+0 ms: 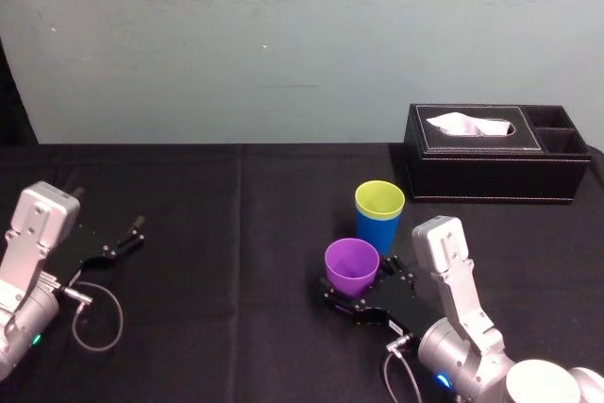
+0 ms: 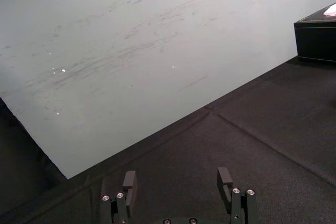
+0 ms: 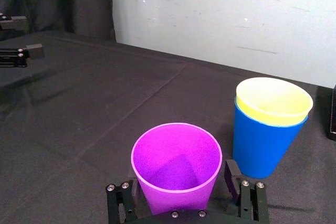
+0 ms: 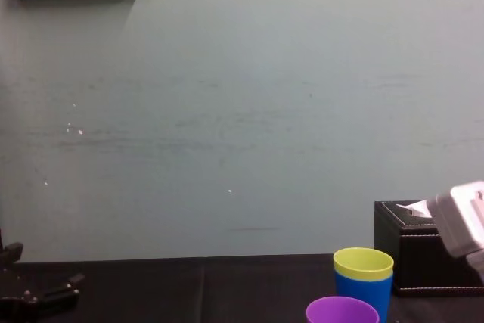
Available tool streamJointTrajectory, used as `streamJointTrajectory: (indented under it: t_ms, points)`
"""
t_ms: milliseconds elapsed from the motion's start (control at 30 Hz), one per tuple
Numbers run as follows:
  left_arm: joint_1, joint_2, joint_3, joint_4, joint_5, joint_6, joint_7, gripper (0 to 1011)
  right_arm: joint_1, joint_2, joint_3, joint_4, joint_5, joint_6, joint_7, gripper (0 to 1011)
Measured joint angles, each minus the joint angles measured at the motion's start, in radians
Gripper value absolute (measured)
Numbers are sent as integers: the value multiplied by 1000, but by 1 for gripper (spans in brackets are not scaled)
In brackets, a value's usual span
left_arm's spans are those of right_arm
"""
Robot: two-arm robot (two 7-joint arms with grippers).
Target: Stack the three plastic cups sequentially using one hand.
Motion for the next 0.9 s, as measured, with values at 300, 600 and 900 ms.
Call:
streamJointTrajectory:
  t_ms: [300, 600, 900]
  points:
    - [0, 0, 0, 0, 0, 0, 0, 1001, 15, -14, -2, 21, -16, -2, -8, 1003]
    - [0, 0, 0, 0, 0, 0, 0, 1000, 15, -14, -2, 22, -17, -3, -9, 1003]
    - [0, 0, 0, 0, 0, 0, 0, 1000, 14, -13, -1, 20, -15, -3, -8, 885]
